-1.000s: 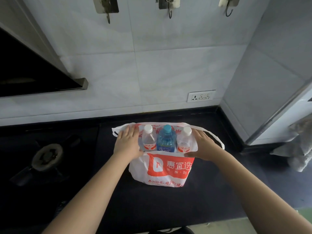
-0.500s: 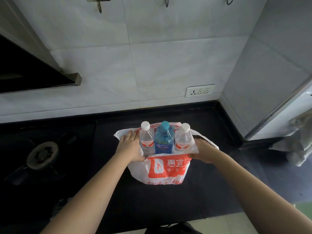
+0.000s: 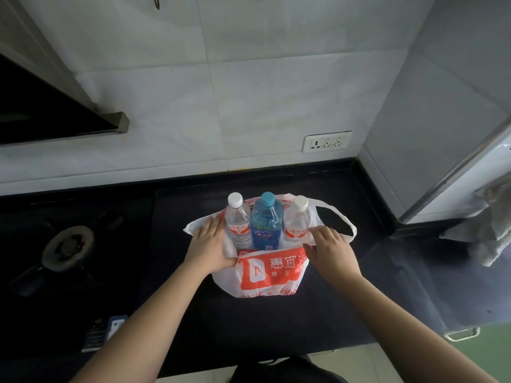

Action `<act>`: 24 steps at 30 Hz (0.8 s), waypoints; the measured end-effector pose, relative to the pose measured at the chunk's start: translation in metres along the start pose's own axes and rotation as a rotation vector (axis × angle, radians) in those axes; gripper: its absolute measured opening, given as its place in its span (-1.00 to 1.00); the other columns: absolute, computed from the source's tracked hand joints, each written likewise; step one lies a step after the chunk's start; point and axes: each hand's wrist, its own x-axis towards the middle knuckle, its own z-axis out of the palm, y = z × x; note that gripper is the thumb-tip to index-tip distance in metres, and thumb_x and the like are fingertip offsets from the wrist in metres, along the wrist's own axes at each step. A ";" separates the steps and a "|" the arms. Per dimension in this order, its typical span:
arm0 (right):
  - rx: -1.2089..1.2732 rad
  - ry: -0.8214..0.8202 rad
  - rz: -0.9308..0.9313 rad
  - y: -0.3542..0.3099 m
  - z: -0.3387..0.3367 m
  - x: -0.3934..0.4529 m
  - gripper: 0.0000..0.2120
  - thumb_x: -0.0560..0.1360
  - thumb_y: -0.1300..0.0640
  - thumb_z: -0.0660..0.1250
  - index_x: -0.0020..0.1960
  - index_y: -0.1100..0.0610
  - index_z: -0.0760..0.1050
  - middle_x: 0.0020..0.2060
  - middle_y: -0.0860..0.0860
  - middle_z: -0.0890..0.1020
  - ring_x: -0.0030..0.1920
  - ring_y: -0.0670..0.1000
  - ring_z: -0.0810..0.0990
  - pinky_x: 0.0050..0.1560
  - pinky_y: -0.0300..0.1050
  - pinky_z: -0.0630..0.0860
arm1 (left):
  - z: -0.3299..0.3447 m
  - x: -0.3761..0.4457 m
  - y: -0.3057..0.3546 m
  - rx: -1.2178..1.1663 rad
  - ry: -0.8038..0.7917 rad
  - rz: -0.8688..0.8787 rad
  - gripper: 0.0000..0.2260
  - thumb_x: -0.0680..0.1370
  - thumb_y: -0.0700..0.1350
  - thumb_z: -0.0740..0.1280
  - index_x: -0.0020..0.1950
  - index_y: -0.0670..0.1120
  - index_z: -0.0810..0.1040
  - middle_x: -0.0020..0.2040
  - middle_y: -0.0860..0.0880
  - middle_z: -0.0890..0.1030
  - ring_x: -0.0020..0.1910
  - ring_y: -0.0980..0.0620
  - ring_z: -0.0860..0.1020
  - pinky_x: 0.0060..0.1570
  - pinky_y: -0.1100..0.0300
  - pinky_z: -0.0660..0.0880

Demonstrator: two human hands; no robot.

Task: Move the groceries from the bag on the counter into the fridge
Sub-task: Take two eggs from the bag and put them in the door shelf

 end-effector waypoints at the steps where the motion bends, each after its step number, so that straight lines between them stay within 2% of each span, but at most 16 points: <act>1: -0.033 -0.055 0.003 0.002 0.003 0.002 -0.53 0.56 -0.11 0.28 0.37 0.14 0.44 0.32 0.05 0.52 0.35 0.11 0.46 0.32 0.07 0.42 | 0.000 0.000 0.000 -0.003 -0.003 0.004 0.16 0.28 0.42 0.39 0.57 0.00 -0.27 0.61 -0.05 -0.14 0.57 -0.06 -0.16 0.52 -0.12 -0.08; 3: -0.072 -0.143 -0.007 0.006 0.008 0.007 -0.43 0.57 -0.19 0.20 0.46 0.11 0.31 0.44 0.02 0.40 0.47 0.07 0.31 0.45 0.05 0.24 | 0.000 0.002 0.000 -0.009 -0.002 0.011 0.16 0.28 0.42 0.39 0.57 0.02 -0.27 0.61 -0.04 -0.14 0.57 -0.07 -0.15 0.52 -0.13 -0.07; 5: -0.097 -0.208 -0.017 0.009 0.011 0.011 -0.40 0.57 -0.23 0.16 0.50 0.07 0.24 0.47 -0.01 0.34 0.50 0.05 0.25 0.49 0.05 0.18 | 0.001 0.005 0.001 -0.012 -0.004 0.022 0.15 0.27 0.42 0.40 0.57 0.03 -0.25 0.61 -0.04 -0.12 0.57 -0.08 -0.13 0.52 -0.14 -0.06; 8: -0.180 -0.267 -0.065 0.018 0.017 0.018 -0.52 0.60 -0.16 0.16 0.42 0.06 0.31 0.41 -0.03 0.40 0.45 0.05 0.31 0.43 0.03 0.27 | 0.002 0.009 0.002 0.013 -0.002 0.026 0.13 0.27 0.42 0.40 0.57 0.03 -0.20 0.61 -0.05 -0.08 0.57 -0.08 -0.10 0.51 -0.15 -0.02; 13: -0.310 -0.355 -0.090 0.026 0.030 0.022 -0.70 0.61 0.09 0.18 0.33 0.08 0.35 0.33 -0.03 0.46 0.37 0.05 0.40 0.28 -0.02 0.39 | 0.007 0.018 -0.003 0.030 -0.094 0.008 0.13 0.25 0.42 0.40 0.58 0.03 -0.17 0.61 -0.06 -0.07 0.57 -0.08 -0.11 0.50 -0.18 -0.05; 17: -0.354 -0.426 -0.100 0.033 0.035 0.019 -0.70 0.60 0.15 0.15 0.32 0.08 0.40 0.29 -0.04 0.50 0.33 0.04 0.44 0.29 -0.03 0.36 | 0.012 0.018 -0.003 0.039 -0.172 0.003 0.16 0.24 0.44 0.38 0.57 0.03 -0.22 0.61 -0.06 -0.11 0.57 -0.10 -0.13 0.50 -0.19 -0.08; 21: -0.402 -0.454 -0.154 0.043 0.041 0.007 -0.66 0.61 0.15 0.11 0.37 0.07 0.38 0.32 -0.05 0.48 0.34 0.02 0.43 0.36 -0.07 0.30 | 0.022 0.013 -0.004 0.029 -0.150 -0.007 0.18 0.20 0.48 0.34 0.57 0.03 -0.24 0.61 -0.06 -0.12 0.57 -0.10 -0.13 0.50 -0.19 -0.08; 24: -0.420 -0.449 -0.170 0.049 0.047 -0.005 -0.64 0.61 0.10 0.10 0.40 0.08 0.35 0.33 -0.04 0.46 0.37 0.02 0.38 0.39 -0.09 0.26 | 0.033 0.004 -0.005 0.077 -0.149 -0.035 0.16 0.27 0.46 0.31 0.57 -0.03 -0.29 0.60 -0.08 -0.21 0.57 -0.08 -0.20 0.51 -0.13 -0.16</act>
